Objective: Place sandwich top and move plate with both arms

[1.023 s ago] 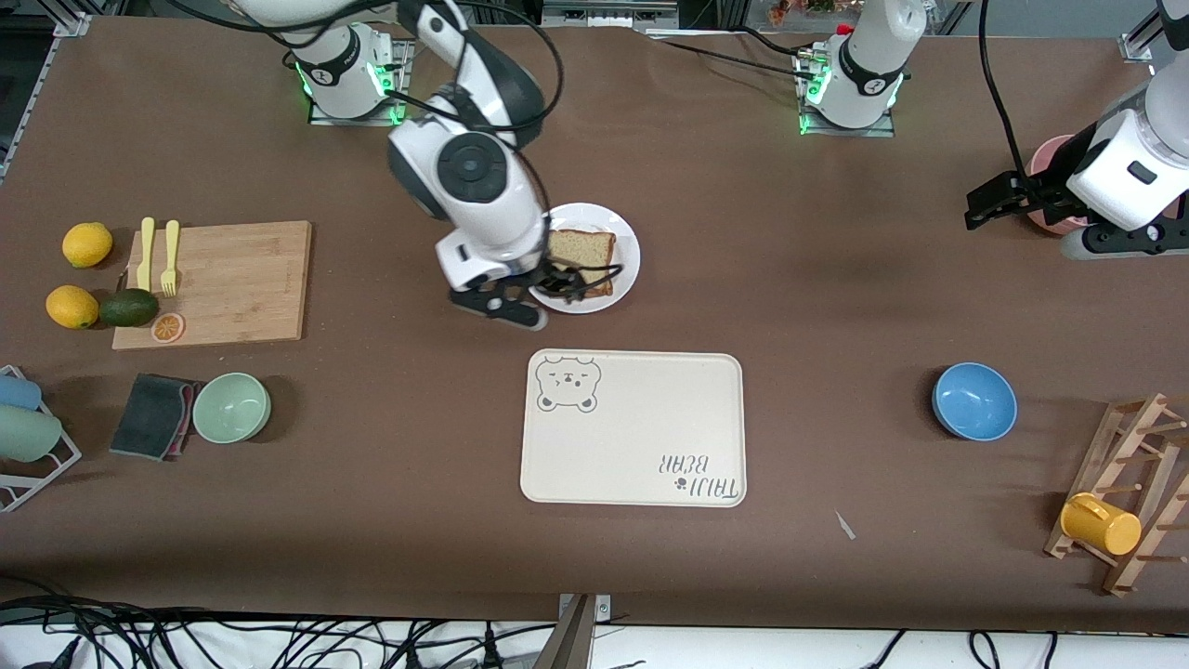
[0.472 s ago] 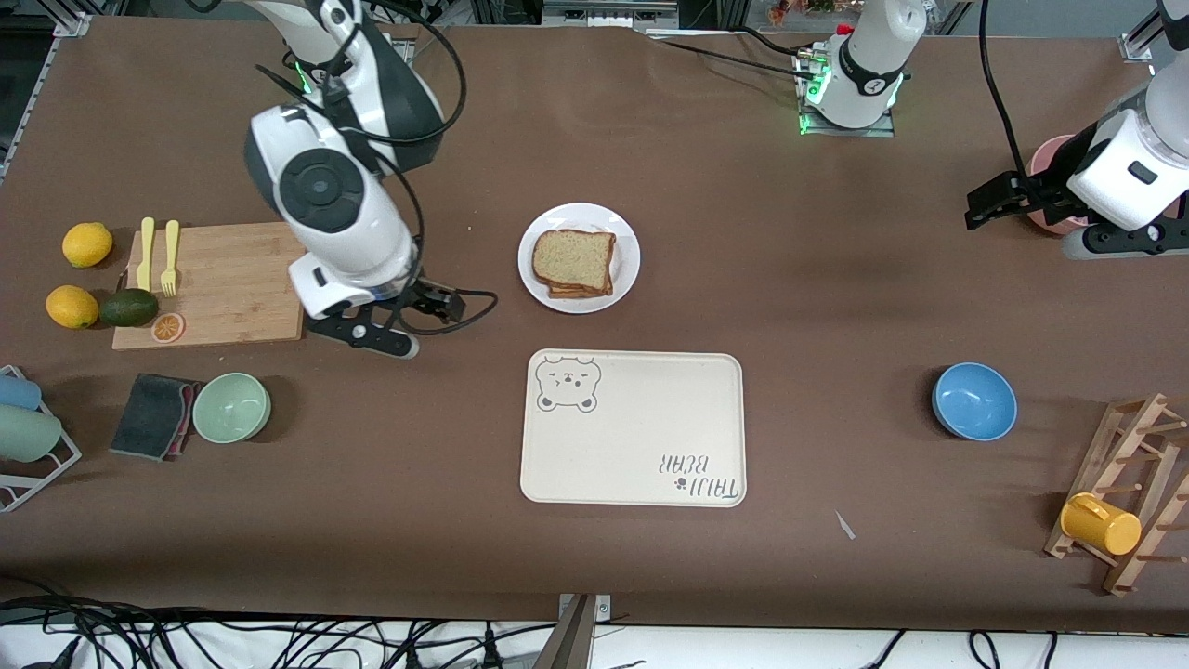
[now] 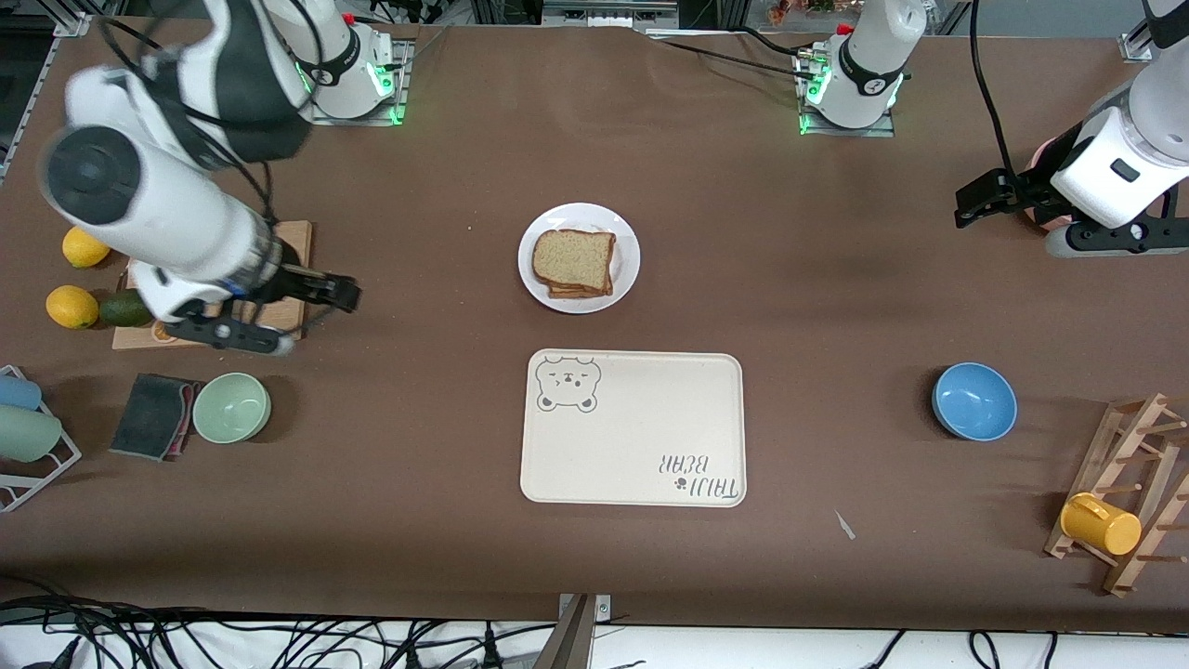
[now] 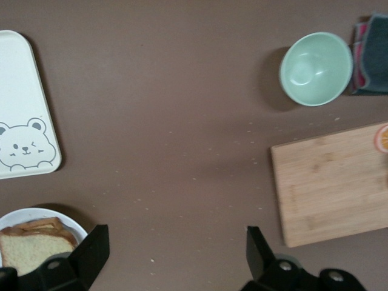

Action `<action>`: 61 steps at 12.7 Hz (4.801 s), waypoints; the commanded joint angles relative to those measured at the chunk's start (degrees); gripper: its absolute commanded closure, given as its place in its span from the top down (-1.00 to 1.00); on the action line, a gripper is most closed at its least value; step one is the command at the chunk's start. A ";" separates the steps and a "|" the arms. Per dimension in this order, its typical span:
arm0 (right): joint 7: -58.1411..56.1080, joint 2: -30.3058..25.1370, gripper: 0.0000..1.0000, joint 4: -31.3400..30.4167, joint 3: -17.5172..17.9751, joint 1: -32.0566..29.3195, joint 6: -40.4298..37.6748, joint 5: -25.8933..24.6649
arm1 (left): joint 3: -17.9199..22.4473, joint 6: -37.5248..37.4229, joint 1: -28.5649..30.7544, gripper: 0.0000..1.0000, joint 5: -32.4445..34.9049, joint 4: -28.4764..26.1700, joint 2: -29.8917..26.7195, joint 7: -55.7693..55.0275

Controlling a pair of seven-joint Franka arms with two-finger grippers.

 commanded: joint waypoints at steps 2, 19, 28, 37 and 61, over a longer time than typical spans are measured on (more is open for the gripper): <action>-8.77 -2.83 1.00 -1.09 -5.50 0.29 -3.31 1.49 | 0.12 -1.06 0.22 1.00 -1.43 1.29 0.30 -0.19; -16.18 -17.33 1.00 -9.97 4.07 -18.52 -4.88 1.94 | 0.21 -1.59 0.66 1.00 -1.43 1.29 0.30 -0.11; -16.45 -17.60 1.00 -9.27 5.65 -18.61 -5.60 1.24 | 0.21 -1.59 0.58 1.00 -1.43 1.29 0.30 -0.19; -18.47 -16.81 1.00 -9.27 5.65 -18.61 -4.87 0.88 | 0.47 -1.59 0.75 1.00 -1.43 1.20 0.30 -0.11; -24.18 -18.65 1.00 -6.63 7.05 -18.34 -5.59 2.73 | -0.06 -2.03 0.40 1.00 -1.52 1.37 0.21 -0.19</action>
